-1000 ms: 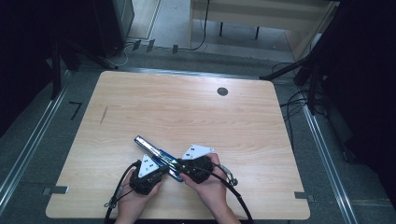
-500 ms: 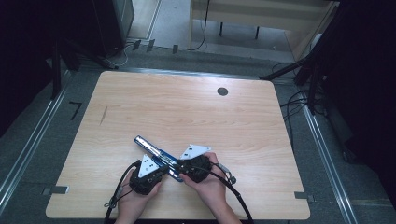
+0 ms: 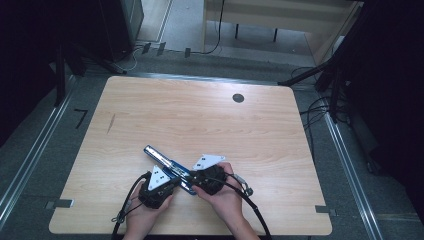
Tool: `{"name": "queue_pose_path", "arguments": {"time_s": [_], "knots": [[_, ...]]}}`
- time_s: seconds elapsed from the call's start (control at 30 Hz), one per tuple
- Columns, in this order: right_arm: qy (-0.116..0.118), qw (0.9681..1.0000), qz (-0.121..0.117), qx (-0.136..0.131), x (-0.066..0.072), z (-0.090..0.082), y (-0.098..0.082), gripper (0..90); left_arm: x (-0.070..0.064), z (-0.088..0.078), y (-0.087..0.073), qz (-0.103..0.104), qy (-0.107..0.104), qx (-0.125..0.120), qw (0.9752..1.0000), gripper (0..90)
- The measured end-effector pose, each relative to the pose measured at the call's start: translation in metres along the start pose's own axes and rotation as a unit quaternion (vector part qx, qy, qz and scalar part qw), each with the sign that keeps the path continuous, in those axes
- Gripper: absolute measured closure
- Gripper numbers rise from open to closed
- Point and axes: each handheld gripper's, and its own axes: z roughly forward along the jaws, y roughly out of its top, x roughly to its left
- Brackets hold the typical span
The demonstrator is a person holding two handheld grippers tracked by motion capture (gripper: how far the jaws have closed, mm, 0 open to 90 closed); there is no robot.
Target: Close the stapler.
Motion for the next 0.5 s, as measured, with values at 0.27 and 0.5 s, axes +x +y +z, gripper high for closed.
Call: {"name": "queue_pose_path", "arguments": {"time_s": [0.27, 0.5], "knots": [[0.002, 1.0000, 0.001, 0.002, -0.0008, -0.0007, -0.0004, 79.0, 0.0000, 0.0000, 0.0000, 0.000, 0.000, 0.000, 1.0000, 90.0], [0.003, 1.0000, 0.000, 0.001, -0.0009, -0.0012, -0.0007, 79.4, 0.0000, 0.0000, 0.0000, 0.000, 0.000, 0.000, 1.0000, 90.0]]}}
